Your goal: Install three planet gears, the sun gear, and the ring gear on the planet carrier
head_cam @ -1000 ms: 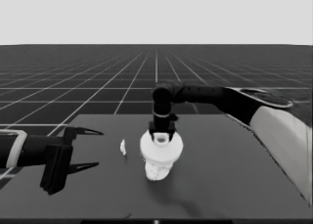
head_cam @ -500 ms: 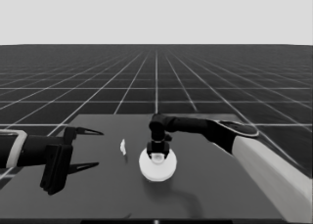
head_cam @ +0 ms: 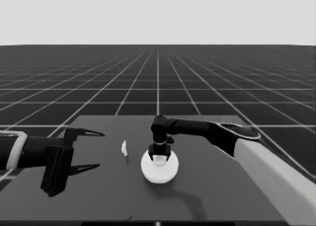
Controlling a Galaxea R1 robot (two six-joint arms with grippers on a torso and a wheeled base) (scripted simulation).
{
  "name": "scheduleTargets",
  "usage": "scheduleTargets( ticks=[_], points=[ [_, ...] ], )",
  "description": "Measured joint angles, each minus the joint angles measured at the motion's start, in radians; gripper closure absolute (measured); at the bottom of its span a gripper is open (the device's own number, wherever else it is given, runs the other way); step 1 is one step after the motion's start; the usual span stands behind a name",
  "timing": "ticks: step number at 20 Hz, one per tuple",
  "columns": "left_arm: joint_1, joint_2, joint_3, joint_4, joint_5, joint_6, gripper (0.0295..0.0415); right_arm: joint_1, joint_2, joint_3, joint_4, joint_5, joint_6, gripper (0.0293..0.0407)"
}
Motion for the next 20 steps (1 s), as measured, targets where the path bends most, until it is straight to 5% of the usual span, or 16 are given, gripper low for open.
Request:
scheduleTargets(
  ticks=[20],
  points=[
    [0.000, 0.000, 0.000, 0.000, 0.000, 0.000, 0.0326, -0.010, 0.001, 0.000, 0.001, 0.003, 0.174, 0.0351]
  ],
)
